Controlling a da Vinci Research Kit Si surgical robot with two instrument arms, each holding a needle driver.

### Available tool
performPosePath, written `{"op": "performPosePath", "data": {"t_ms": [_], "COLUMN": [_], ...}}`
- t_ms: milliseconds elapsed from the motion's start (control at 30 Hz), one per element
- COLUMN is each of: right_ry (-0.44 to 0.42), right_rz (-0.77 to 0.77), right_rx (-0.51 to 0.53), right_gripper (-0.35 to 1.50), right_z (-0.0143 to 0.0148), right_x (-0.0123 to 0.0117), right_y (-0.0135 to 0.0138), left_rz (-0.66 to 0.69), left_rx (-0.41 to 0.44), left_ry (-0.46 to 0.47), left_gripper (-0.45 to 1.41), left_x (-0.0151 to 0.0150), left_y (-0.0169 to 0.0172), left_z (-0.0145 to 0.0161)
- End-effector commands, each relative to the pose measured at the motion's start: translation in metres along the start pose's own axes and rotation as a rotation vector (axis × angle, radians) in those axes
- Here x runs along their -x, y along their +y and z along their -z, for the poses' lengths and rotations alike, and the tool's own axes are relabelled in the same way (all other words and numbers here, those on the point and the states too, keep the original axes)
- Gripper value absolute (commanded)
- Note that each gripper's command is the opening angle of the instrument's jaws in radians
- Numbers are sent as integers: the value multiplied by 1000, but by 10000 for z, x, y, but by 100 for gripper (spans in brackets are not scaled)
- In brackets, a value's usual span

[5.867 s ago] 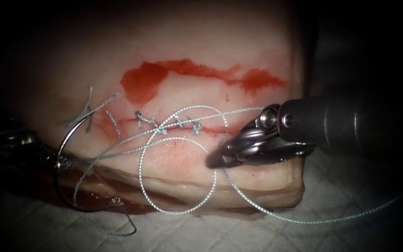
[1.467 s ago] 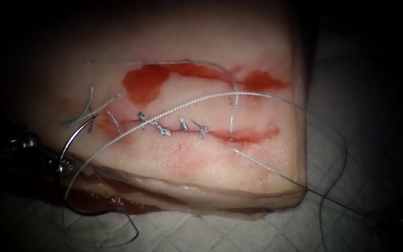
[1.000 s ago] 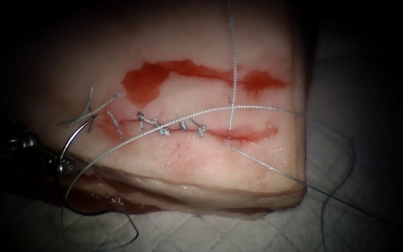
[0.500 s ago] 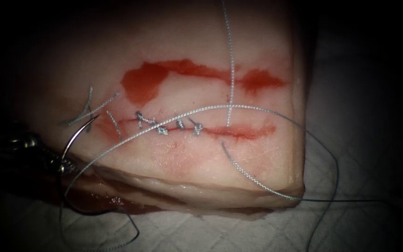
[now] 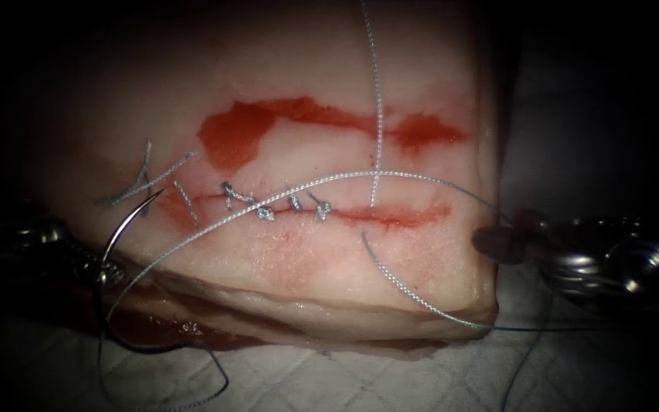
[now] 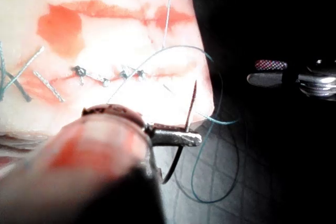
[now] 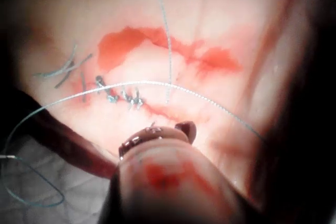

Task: Wound Closure
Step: Pull the thread through the tissue until there is only a short tail left on the top side of the tissue

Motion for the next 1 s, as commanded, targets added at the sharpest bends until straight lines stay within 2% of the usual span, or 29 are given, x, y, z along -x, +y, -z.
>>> {"op": "performPosePath", "data": {"t_ms": [33, 133, 267, 633, 733, 1000], "right_ry": [33, 103, 134, 167, 166, 181], "right_rz": [19, 41, 68, 106, 125, 146], "right_rx": [41, 64, 41, 58, 59, 11], "right_gripper": [44, 46, 46, 43, 48, 48], "right_z": [-24, -44, -58, -63, -66, -80], "right_x": [14, 13, 12, 3, 3, -1], "right_y": [29, 46, 57, 60, 57, 49], "left_rz": [0, 0, 0, -1, -1, -1], "left_rx": [0, -1, -1, 2, 3, 1], "left_ry": [1, 1, 1, 3, 3, 5], "left_gripper": [-45, -45, -45, -45, -45, -45], "left_x": [0, 0, 0, -1, -1, -1], "left_y": [6, 6, 6, 7, 6, 6], "left_z": [-3, -3, -3, -3, -3, -3]}}
